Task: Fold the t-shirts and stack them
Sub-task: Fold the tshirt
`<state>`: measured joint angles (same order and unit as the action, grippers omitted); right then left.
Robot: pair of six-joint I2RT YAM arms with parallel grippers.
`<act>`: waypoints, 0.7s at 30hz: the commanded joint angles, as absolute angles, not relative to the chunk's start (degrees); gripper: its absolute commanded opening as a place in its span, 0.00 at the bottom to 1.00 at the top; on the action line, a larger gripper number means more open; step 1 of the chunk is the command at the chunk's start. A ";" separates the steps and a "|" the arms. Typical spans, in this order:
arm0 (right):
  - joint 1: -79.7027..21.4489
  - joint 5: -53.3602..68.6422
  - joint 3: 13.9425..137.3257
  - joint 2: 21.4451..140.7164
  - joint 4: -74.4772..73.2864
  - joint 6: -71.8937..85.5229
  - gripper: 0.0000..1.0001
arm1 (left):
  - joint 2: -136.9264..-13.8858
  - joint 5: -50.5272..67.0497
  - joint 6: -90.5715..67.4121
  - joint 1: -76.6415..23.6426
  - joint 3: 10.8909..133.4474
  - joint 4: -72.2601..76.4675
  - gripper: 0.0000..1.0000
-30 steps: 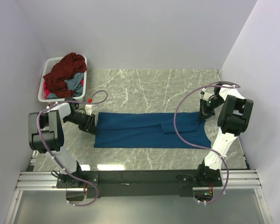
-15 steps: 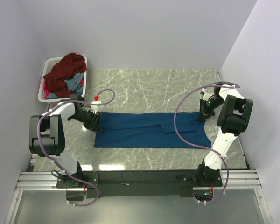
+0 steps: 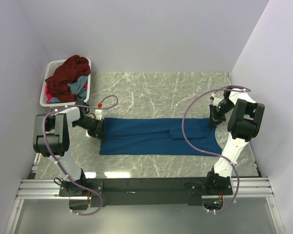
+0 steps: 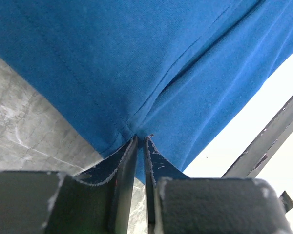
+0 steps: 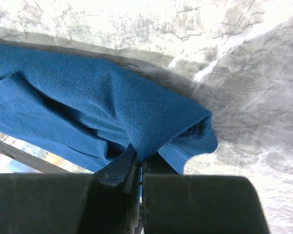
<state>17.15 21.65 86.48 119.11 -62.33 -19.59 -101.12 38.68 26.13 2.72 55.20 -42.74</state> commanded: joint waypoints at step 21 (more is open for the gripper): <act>17.49 26.62 93.50 111.89 -68.38 -25.84 0.41 | -90.26 38.85 26.38 3.25 60.81 -41.59 0.45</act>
<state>17.15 22.55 88.86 117.67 -65.78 -23.51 -93.47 39.00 28.71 3.16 56.07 -44.77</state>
